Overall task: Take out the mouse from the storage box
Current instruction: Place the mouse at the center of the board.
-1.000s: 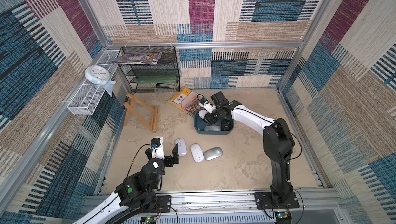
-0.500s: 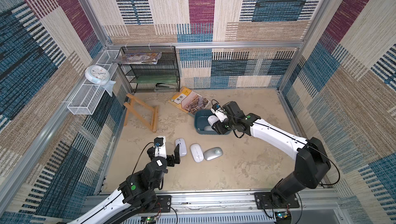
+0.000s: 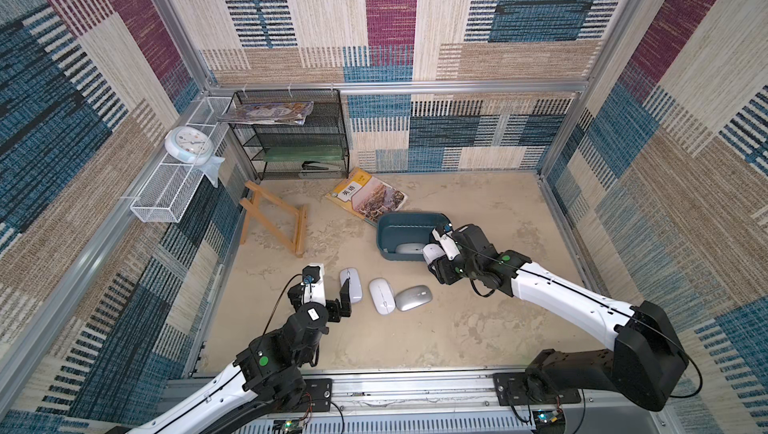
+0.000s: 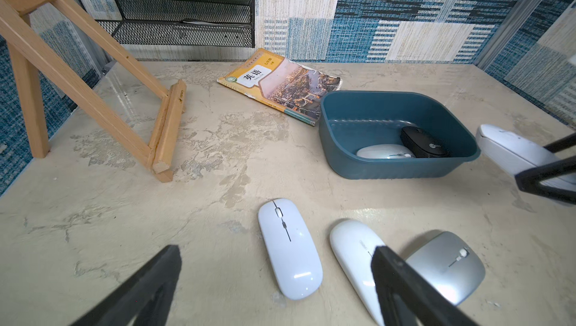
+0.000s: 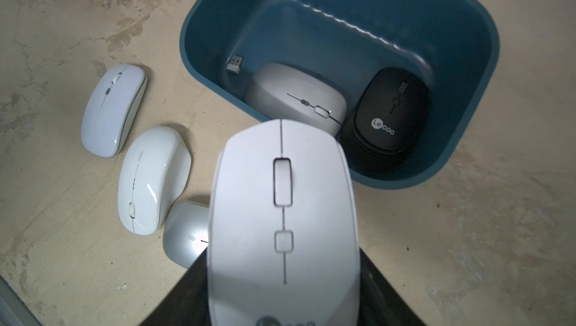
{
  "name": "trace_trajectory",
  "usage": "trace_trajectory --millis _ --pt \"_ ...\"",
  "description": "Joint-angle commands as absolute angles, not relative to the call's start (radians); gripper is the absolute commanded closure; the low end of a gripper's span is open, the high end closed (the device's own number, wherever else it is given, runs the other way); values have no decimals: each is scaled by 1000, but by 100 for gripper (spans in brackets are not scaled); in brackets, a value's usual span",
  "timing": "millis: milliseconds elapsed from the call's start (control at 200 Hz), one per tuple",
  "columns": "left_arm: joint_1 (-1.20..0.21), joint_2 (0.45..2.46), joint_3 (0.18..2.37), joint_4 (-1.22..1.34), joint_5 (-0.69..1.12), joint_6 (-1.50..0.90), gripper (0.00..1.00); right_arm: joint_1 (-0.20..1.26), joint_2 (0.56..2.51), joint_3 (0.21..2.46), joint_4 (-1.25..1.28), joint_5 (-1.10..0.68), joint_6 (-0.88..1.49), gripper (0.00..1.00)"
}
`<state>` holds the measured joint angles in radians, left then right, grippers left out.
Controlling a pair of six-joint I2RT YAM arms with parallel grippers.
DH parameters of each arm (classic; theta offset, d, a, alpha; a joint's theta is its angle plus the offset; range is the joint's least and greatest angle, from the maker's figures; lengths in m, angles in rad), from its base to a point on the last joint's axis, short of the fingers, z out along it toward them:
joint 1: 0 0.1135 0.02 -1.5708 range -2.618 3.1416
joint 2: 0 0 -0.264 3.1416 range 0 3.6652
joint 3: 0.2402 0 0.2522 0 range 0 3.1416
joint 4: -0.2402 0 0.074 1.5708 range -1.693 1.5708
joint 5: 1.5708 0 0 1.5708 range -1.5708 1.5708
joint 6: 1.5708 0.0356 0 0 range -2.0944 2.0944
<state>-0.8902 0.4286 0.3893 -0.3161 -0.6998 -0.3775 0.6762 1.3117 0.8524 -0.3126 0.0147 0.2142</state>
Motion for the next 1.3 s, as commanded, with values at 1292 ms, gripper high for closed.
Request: trace_trajectory --millis 1292 --pt "-887 497 387 -253 -704 -370 1 676 1379 645 -189 124 523 45"
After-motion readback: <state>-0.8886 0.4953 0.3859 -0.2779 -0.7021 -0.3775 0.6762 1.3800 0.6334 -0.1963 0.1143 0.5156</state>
